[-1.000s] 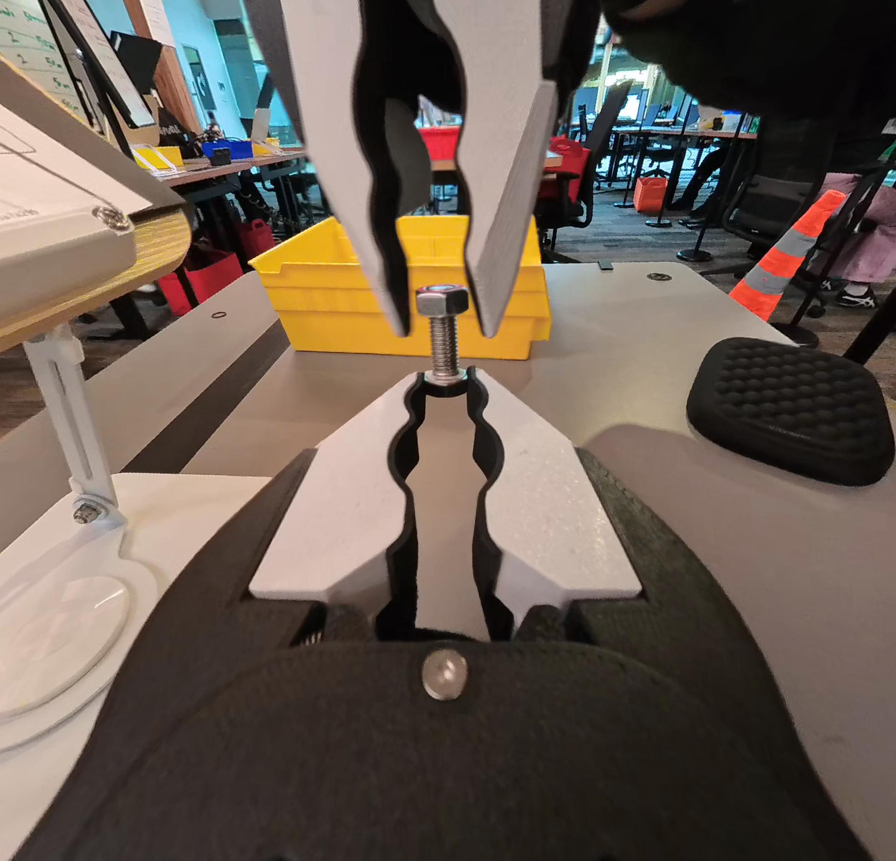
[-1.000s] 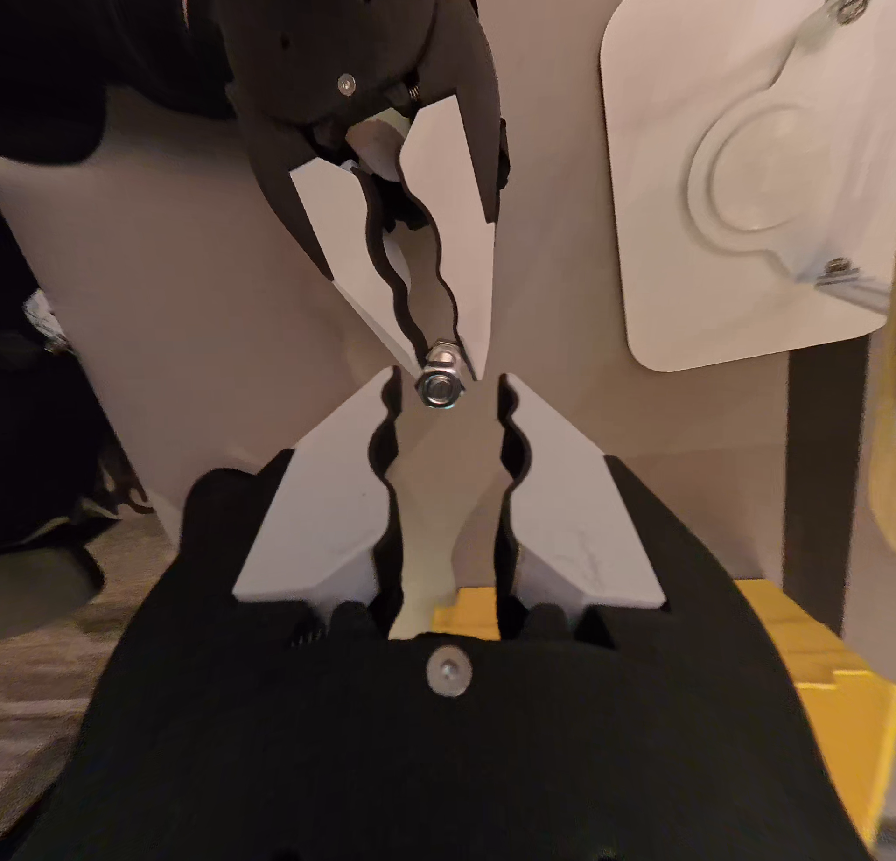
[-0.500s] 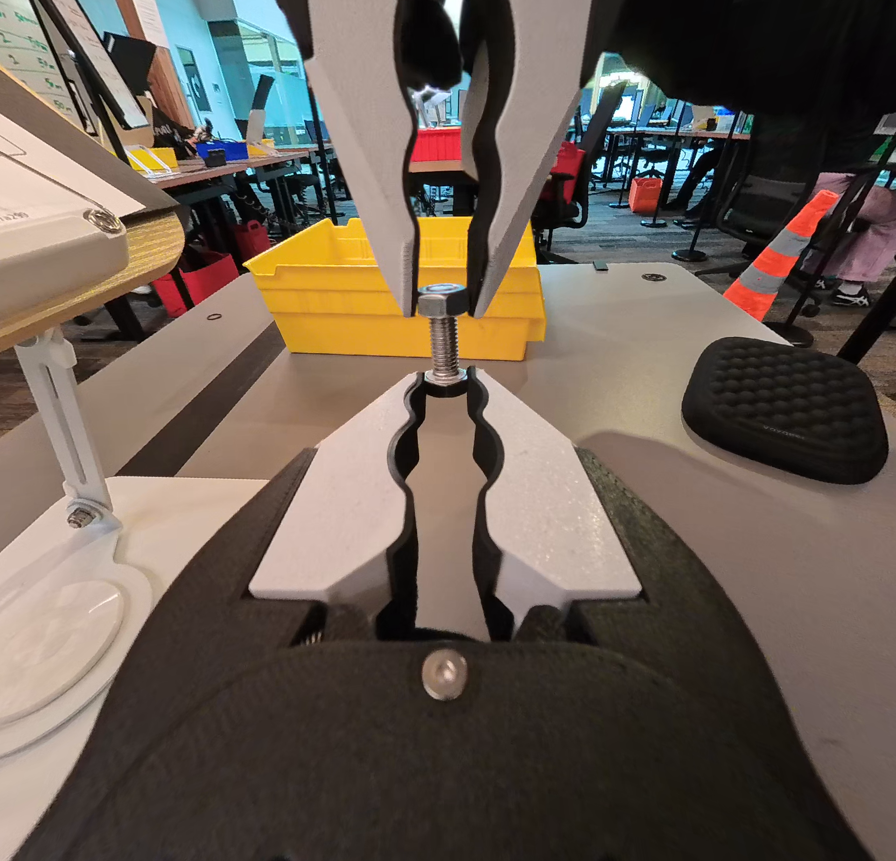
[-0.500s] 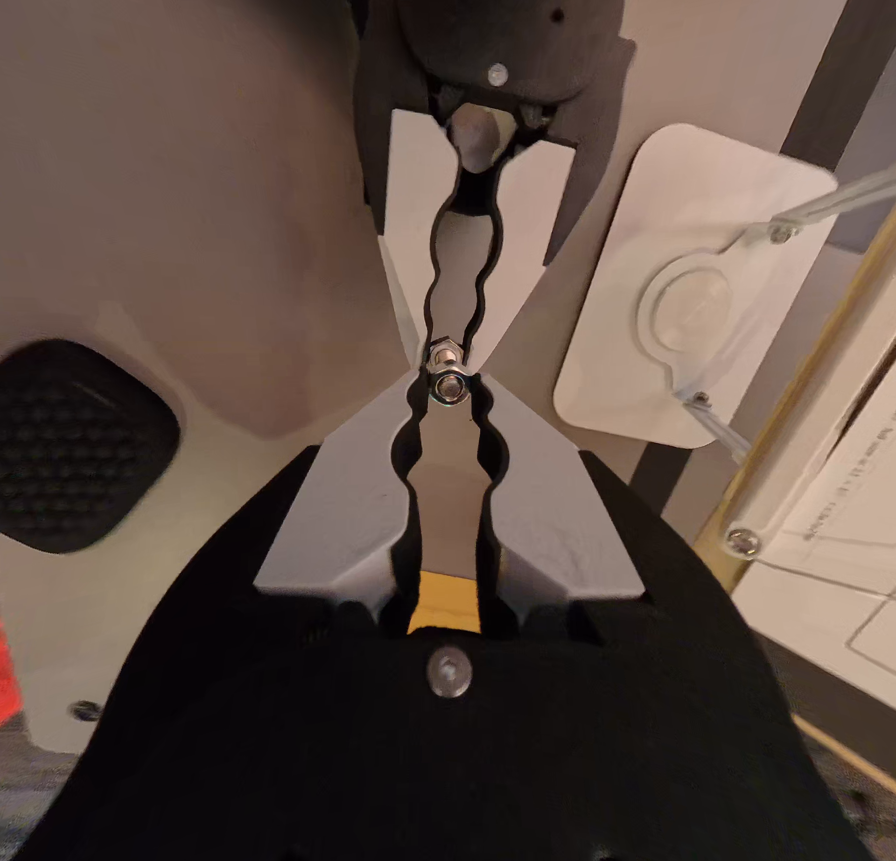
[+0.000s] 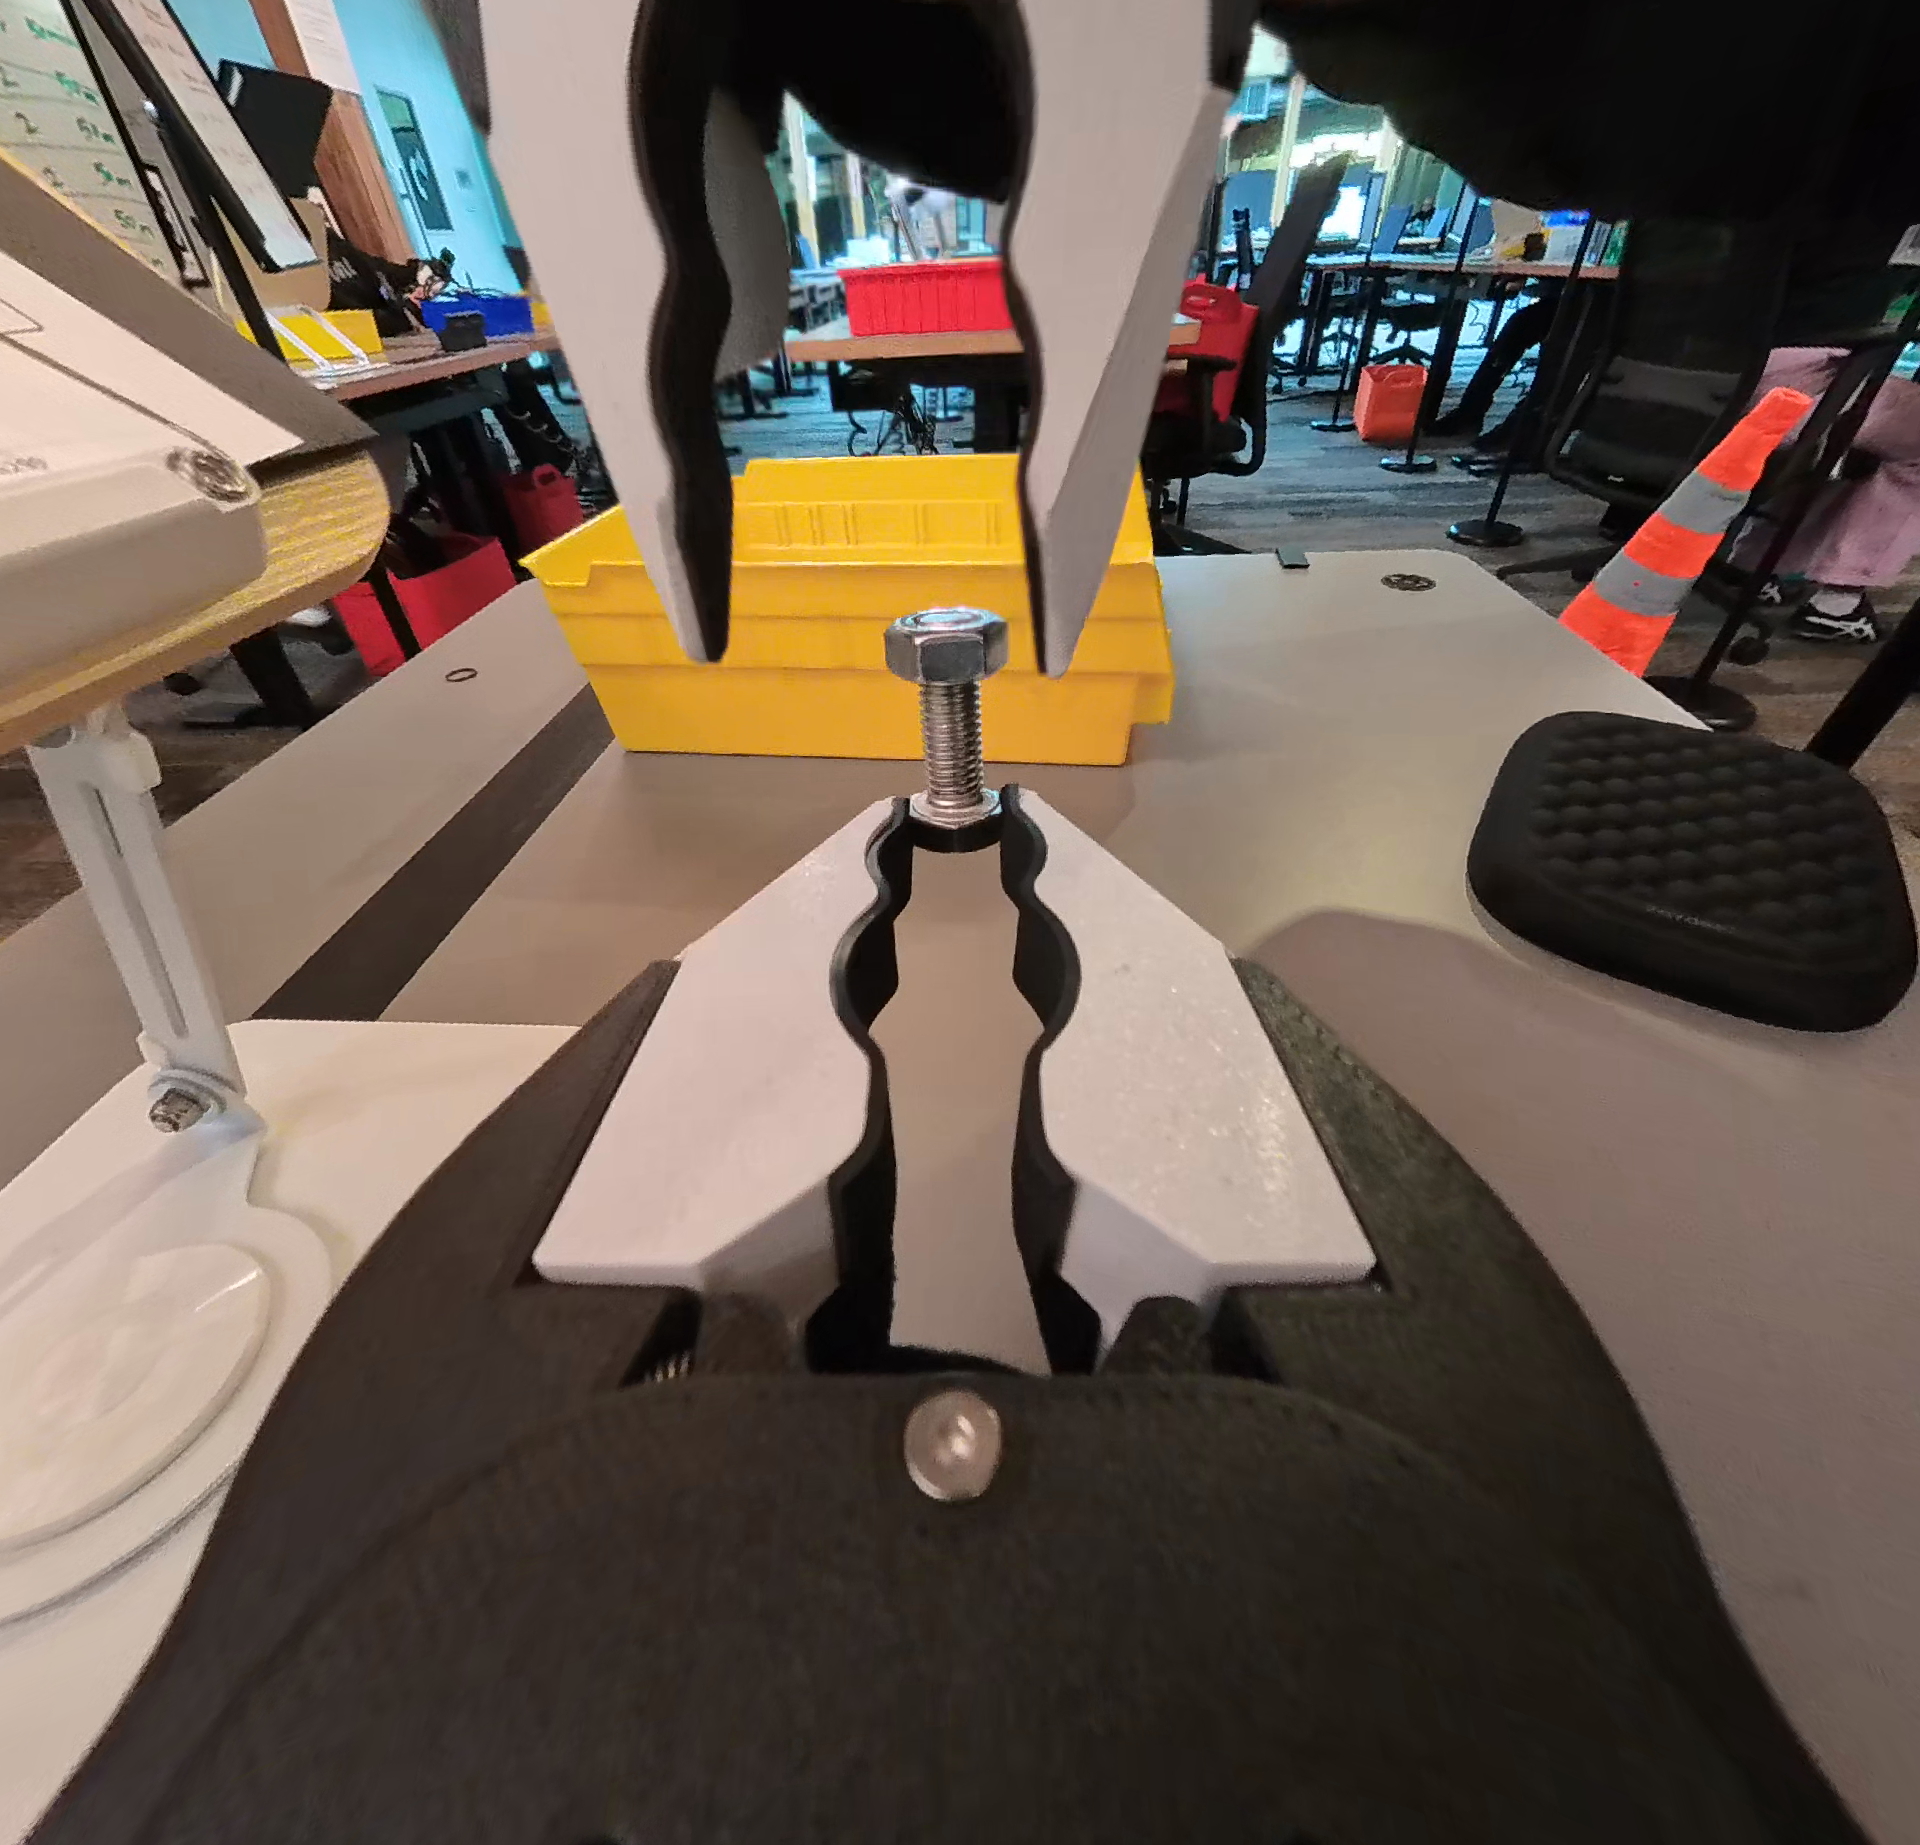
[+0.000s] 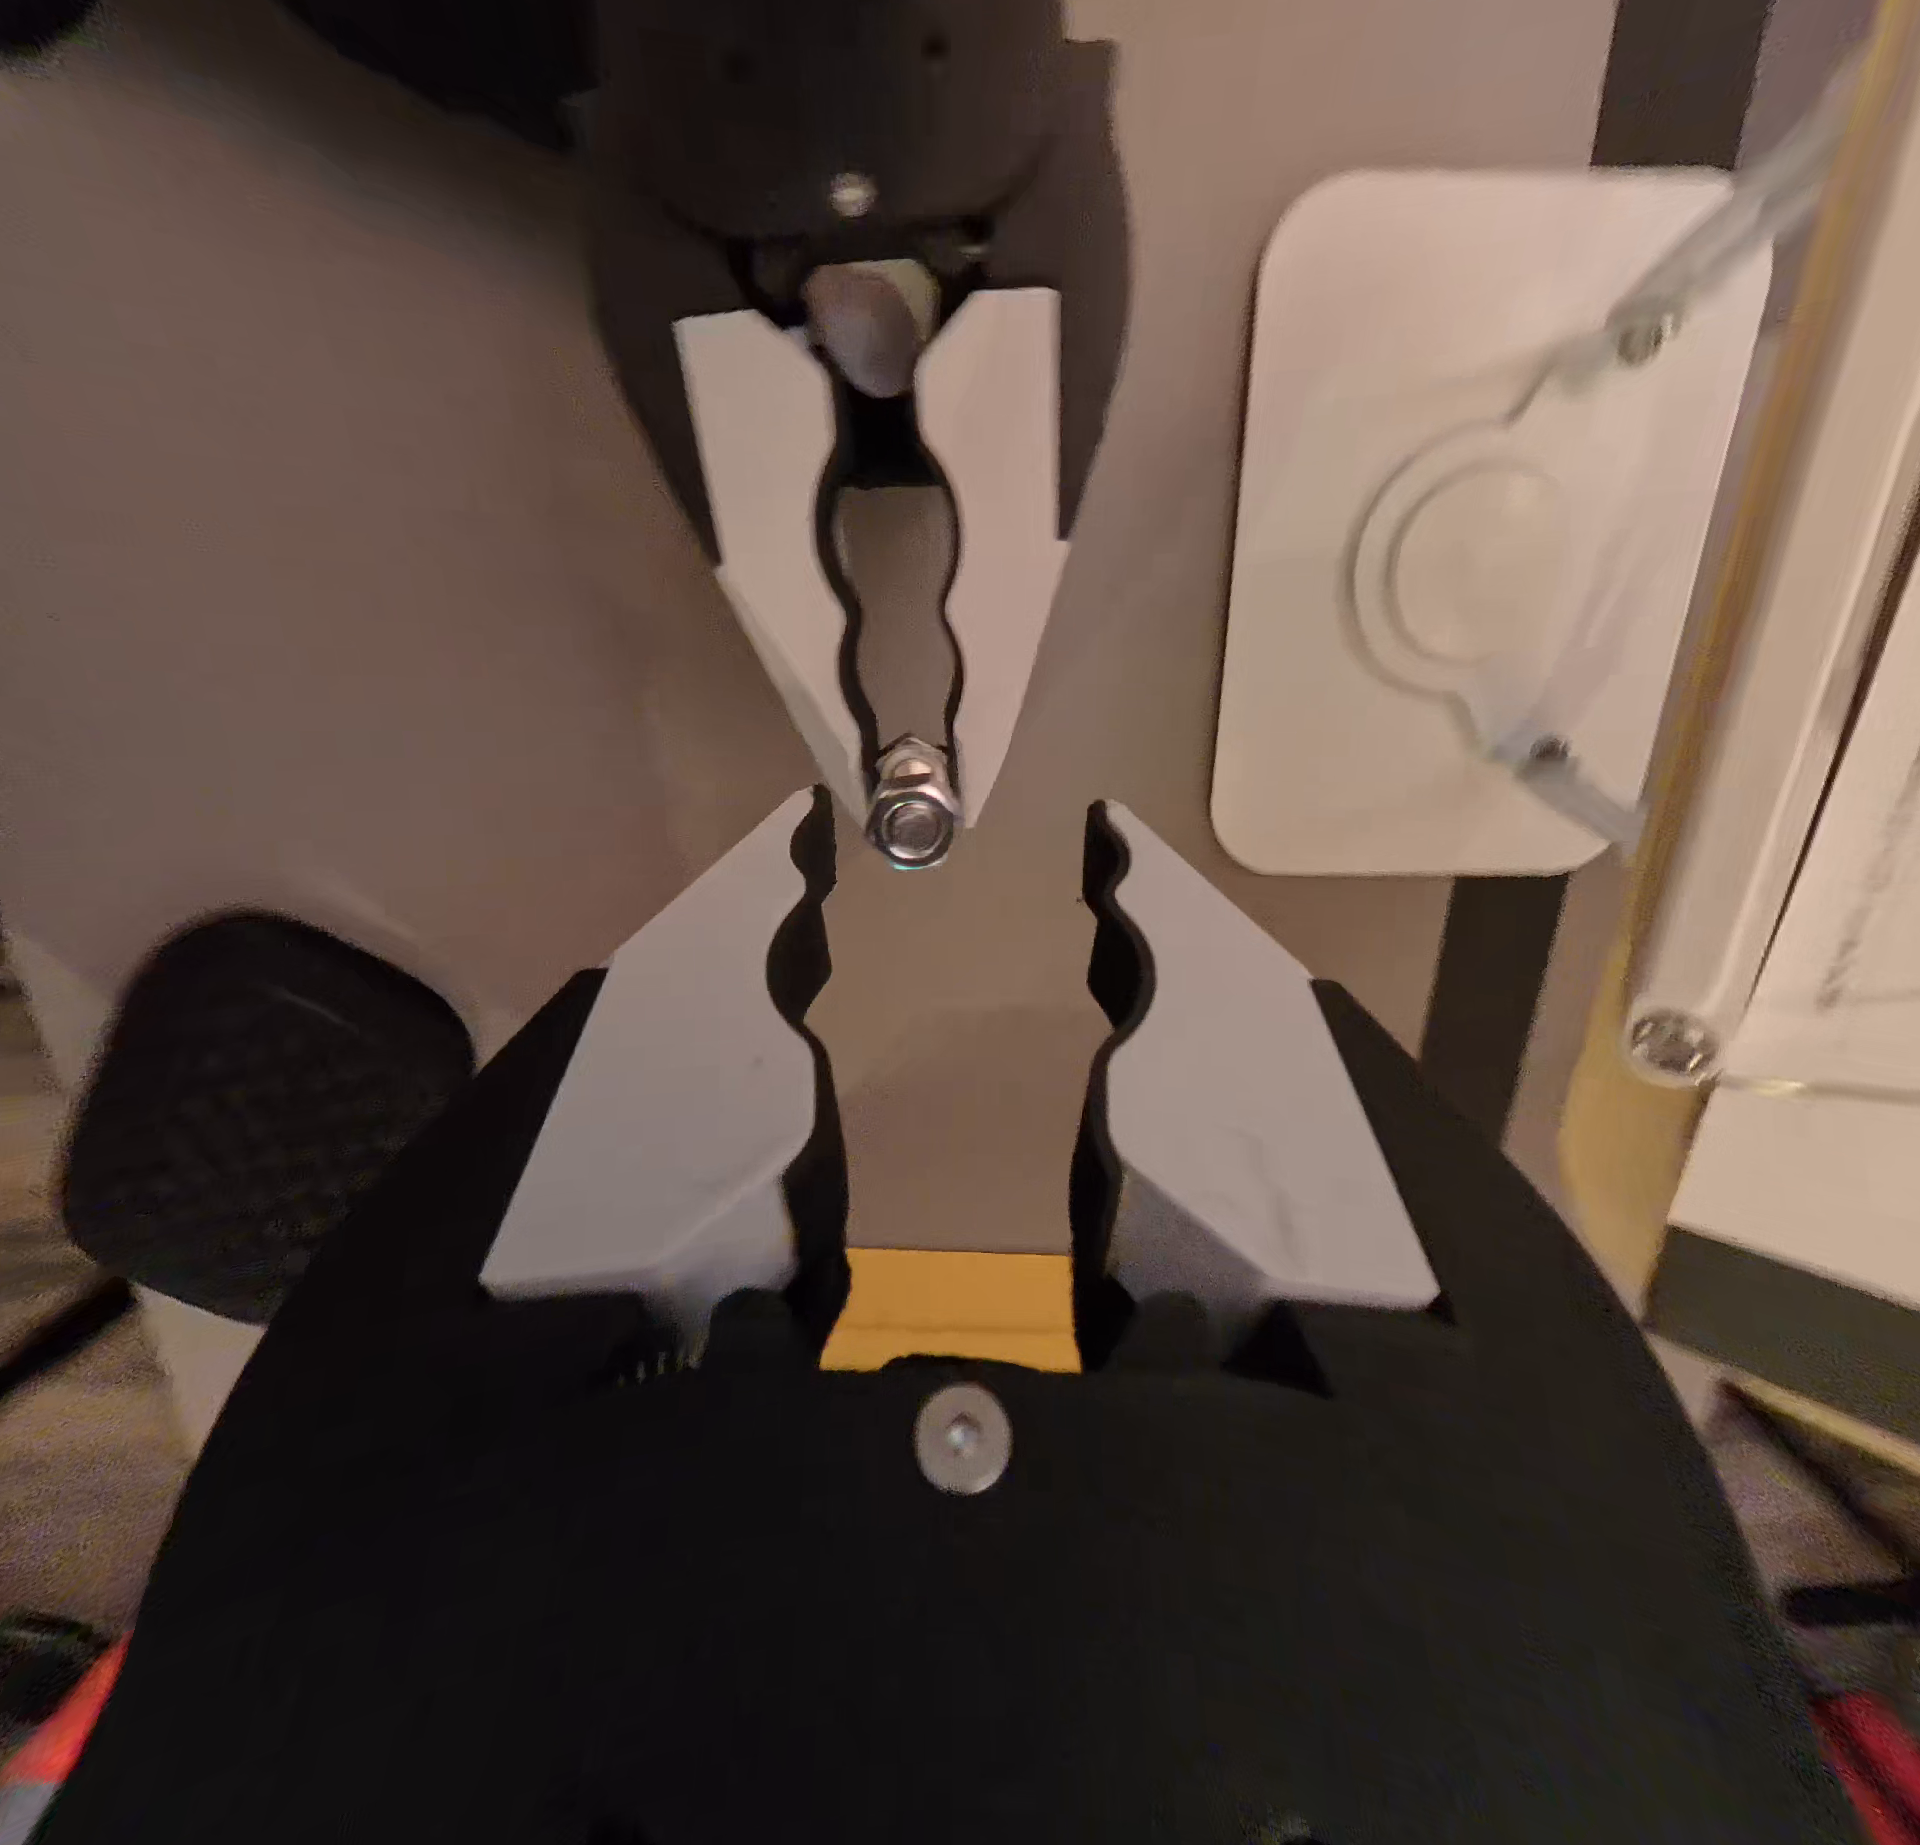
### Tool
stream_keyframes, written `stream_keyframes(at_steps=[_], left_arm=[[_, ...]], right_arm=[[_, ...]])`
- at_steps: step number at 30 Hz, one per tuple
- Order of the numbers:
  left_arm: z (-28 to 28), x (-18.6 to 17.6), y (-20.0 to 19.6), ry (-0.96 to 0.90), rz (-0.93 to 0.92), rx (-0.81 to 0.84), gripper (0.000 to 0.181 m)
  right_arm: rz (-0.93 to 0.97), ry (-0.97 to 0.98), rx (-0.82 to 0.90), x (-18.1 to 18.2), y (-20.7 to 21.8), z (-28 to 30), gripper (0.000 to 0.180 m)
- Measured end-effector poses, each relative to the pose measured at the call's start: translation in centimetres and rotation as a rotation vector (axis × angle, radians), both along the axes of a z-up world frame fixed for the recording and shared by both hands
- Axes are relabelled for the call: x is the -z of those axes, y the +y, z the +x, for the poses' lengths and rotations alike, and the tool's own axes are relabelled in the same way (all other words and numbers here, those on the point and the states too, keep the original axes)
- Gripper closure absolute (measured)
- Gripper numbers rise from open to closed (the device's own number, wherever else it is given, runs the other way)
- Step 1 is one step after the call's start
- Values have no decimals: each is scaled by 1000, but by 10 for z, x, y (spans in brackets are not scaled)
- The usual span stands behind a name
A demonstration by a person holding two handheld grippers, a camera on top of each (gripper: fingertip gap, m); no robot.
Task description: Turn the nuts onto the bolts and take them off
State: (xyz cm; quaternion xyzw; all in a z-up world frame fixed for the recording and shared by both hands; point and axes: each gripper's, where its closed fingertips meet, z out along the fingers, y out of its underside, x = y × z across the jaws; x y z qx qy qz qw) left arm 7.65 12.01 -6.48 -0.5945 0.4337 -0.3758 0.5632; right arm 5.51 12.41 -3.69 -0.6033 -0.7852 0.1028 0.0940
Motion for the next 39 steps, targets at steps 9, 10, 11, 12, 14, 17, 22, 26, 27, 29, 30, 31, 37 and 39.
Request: stream_keyframes(at_steps=[9, 10, 11, 12, 14, 17, 22, 26, 27, 29, 30, 31, 37, 39], left_arm=[[-1, -1, 0, -8, -3, 3, 166], [-1, -1, 0, -7, -3, 0, 166], [-1, 0, 0, -5, -3, 1, 166], [-1, 0, 0, -5, -4, 0, 166], [-1, 0, 1, -3, -3, -4, 166], [-4, -1, 3, -13, -8, -14, 166], [-5, 0, 3, -13, -8, -13, 166], [-3, -2, 2, -11, -2, -8, 166], [-3, -2, 2, -12, -2, -9, 166], [-4, -2, 2, -15, -4, -9, 166], [-4, -2, 2, -17, -4, -8, 166], [-4, -2, 2, -17, -5, -7, 166], [-3, -1, 1, -9, -4, -5, 166], [-3, -1, 2, -9, -4, -8, 166]], right_arm=[[157, -27, -375, 3, -10, 3, 162], [158, -31, -374, 3, -9, 3, 162], [150, -35, -363, 4, -9, 3, 162], [135, -38, -338, 4, -9, 3, 162], [72, -48, -221, 4, -8, 3, 162], [-87, -31, 100, 3, -5, -2, 162], [-166, -3, 210, 5, -8, -3, 156], [-52, 18, 10, 0, -7, -3, 136], [-15, 9, -36, -1, -6, -1, 136], [52, -5, -148, -1, -7, 1, 141], [80, -5, -200, -2, -7, 1, 144], [105, -18, -240, -2, -7, 2, 146], [165, -45, -351, 0, -8, 2, 163], [131, -49, -290, 0, -7, 2, 163]])
